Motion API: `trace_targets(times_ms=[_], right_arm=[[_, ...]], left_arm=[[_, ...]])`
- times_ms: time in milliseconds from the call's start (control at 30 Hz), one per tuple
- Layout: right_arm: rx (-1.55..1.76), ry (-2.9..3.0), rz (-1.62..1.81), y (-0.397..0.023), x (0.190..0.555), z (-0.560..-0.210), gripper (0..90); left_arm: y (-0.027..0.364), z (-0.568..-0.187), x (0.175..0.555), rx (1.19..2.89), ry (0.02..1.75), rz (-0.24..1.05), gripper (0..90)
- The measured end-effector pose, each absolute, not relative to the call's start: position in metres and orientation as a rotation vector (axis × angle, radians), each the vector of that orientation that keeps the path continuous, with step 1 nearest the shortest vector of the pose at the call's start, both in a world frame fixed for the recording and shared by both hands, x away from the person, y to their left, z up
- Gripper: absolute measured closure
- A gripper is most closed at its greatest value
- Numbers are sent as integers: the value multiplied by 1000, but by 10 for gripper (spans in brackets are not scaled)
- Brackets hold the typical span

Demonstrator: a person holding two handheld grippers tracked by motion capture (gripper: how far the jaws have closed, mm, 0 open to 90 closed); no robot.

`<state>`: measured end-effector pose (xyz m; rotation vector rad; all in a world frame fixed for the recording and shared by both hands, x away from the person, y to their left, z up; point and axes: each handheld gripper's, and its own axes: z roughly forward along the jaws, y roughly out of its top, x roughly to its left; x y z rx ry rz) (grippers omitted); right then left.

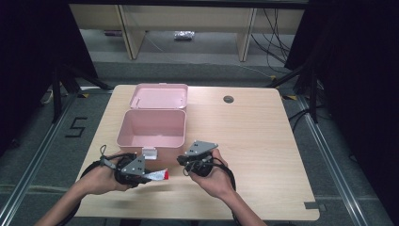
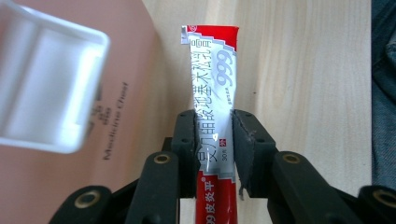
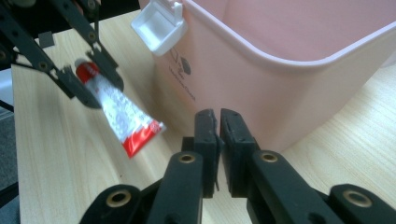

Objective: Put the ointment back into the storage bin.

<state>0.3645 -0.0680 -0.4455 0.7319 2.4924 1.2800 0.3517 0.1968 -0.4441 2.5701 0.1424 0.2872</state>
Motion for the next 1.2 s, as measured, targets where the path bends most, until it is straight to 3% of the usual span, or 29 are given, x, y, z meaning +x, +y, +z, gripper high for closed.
trace_targets(times_ms=[1200], right_arm=[[733, 2500, 1255, -67, 363, -450, 900]], left_arm=[[210, -402, 352, 2509, 96, 343, 712]])
